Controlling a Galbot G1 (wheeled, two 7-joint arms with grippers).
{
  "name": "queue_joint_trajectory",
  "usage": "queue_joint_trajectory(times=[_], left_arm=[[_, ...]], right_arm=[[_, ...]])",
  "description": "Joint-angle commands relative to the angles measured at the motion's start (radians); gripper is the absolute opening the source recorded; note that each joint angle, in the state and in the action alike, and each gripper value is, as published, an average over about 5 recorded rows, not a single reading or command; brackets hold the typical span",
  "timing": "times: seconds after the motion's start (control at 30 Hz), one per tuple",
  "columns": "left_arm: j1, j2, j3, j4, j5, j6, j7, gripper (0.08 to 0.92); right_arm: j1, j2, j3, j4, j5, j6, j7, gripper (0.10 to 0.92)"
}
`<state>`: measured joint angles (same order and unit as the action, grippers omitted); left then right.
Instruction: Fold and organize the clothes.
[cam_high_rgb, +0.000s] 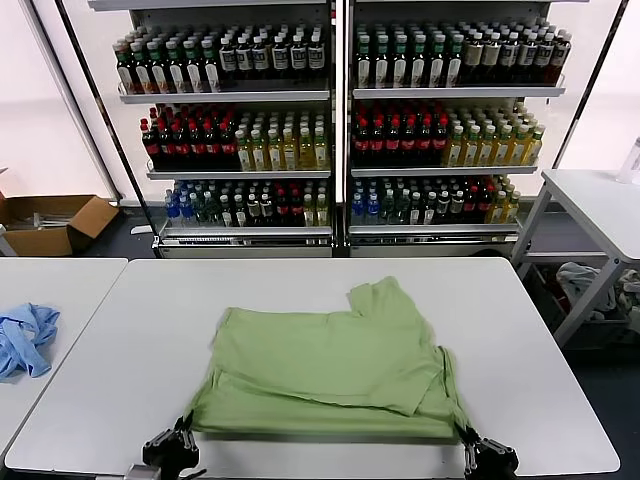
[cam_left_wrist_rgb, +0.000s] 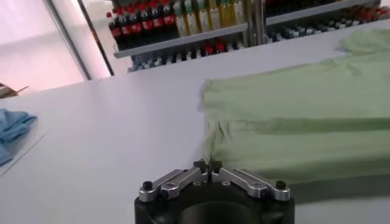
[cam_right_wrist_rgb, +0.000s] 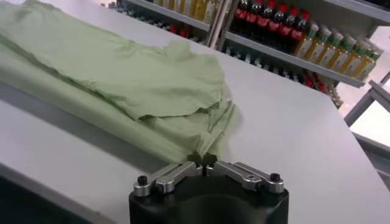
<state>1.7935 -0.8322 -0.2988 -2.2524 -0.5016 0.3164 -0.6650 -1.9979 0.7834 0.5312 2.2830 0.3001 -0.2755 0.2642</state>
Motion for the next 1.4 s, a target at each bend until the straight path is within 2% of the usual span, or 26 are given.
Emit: queue_joint_trajectory(times=[0.03,0.17,0.3,0.6,0.7,0.8,0.9,1.0,1.13,1.27,1.4], left_arm=[[0.122,-0.019,0.032,-0.031,0.098,-0.038,-0.065,0.081],[0.123,-0.023,0.047,-0.017,0.137,-0.065,-0.063,0.081],[0.115,-0.027,0.053,-0.009,0.177,-0.098,-0.057,0.116],[0.159,-0.019,0.006,-0.091,0.207,-0.105,-0.059,0.397],[0.136,-0.023,-0.008,-0.136,0.21,-0.105,-0.053,0.483],[0.014,-0.038,-0.019,-0.155,0.181,-0.091,-0.019,0.57],[-0.157,-0.054,-0.024,-0.129,0.127,-0.074,0.073,0.657],[-0.345,-0.077,-0.026,-0.051,0.077,-0.055,0.184,0.742],[-0.568,-0.098,-0.03,0.091,-0.003,-0.037,0.259,0.813],[-0.642,-0.097,-0.017,0.161,-0.089,0.004,0.286,0.822],[-0.665,-0.088,0.006,0.204,-0.122,0.039,0.291,0.823]], right_arm=[[-0.07,0.001,0.014,0.029,-0.033,0.012,0.01,0.112],[-0.075,0.006,0.008,0.035,-0.033,0.009,0.027,0.114],[-0.079,0.014,0.001,0.045,-0.021,0.002,0.042,0.171],[-0.203,0.027,0.066,0.167,0.002,0.005,0.098,0.428],[-0.183,0.028,0.121,0.214,0.034,0.01,0.106,0.506],[-0.034,0.027,0.165,0.234,0.12,-0.025,0.09,0.584],[0.184,0.004,0.166,0.198,0.198,-0.058,0.021,0.688],[0.422,-0.038,0.109,0.098,0.257,-0.076,-0.028,0.767],[0.749,-0.069,-0.037,-0.081,0.361,-0.103,0.001,0.818],[1.005,-0.033,-0.214,-0.26,0.356,-0.061,0.022,0.822],[1.17,0.016,-0.359,-0.451,0.294,0.093,0.013,0.823]])
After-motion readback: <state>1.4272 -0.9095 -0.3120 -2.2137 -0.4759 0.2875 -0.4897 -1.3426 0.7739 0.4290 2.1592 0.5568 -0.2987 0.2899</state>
